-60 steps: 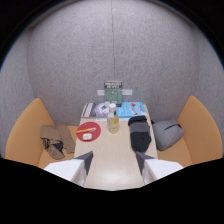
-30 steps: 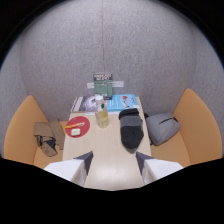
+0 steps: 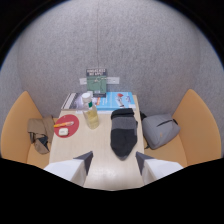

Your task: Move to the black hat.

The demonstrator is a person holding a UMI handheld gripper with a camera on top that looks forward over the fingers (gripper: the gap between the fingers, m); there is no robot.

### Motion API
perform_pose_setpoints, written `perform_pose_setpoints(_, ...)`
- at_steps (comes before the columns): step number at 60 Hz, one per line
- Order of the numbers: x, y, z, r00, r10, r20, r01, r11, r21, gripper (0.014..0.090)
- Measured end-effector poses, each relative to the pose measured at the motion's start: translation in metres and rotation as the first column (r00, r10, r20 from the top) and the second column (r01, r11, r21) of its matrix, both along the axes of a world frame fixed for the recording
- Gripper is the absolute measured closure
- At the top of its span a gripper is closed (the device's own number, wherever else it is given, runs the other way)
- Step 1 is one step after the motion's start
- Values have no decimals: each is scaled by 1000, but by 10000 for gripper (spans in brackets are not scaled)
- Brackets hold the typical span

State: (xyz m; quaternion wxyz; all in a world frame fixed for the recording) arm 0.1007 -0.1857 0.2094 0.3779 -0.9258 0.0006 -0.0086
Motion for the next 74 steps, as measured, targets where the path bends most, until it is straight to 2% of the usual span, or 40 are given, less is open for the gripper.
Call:
perform_pose_setpoints(1, 1, 3, -2, 1000, 2, 1, -2, 1000, -1, 175)
perform_pose_setpoints(2, 3, 6, -5, 1000, 3, 2, -3, 1000, 1, 144)
perform_pose_setpoints(3, 6, 9, -8, 1000, 3, 5, -3, 1000, 1, 174)
perform_pose_setpoints(33, 46, 118, -94, 999, 11, 41, -11, 1000, 6, 177)
perform_pose_setpoints(52, 59, 183, -131, 998, 18, 64, -18, 1000, 10, 174)
perform_pose_setpoints(74, 62, 203, -138, 999, 11, 32, -10, 1000, -1, 176)
